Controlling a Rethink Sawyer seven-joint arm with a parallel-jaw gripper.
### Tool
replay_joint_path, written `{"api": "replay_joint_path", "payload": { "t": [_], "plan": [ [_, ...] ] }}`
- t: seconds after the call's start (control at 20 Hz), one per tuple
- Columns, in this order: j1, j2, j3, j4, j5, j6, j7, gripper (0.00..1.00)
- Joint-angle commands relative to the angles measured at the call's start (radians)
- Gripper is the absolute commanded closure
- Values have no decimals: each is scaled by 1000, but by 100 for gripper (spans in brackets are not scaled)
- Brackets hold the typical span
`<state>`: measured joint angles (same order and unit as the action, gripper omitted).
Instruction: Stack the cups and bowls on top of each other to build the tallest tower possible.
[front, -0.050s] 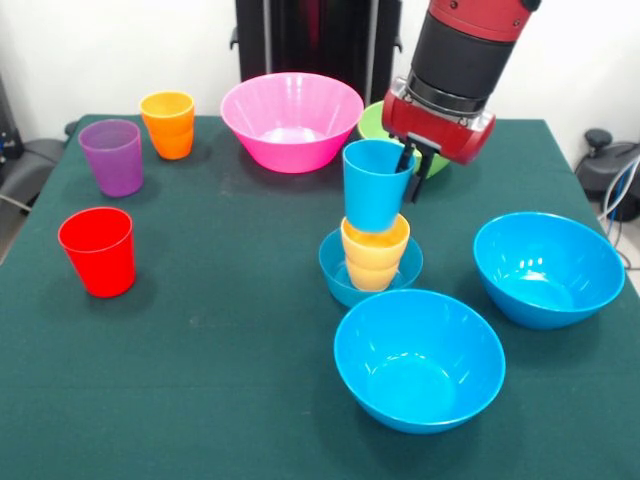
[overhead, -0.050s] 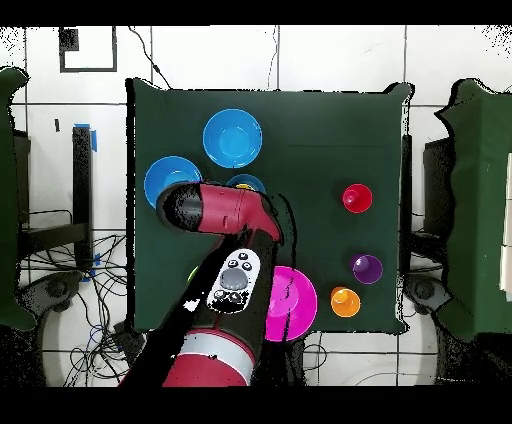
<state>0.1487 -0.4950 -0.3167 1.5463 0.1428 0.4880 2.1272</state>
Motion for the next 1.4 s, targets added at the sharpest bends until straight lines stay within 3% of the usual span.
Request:
{"api": "replay_joint_path", "payload": {
  "t": [0.05, 0.85, 1.4],
  "plan": [
    [1, 43, 146, 27, 20, -46, 119, 100],
    [2, 54, 139, 52, -1, -104, 122, 100],
    [6, 58, 126, 51, 1, -91, 130, 100]
  ]
}}
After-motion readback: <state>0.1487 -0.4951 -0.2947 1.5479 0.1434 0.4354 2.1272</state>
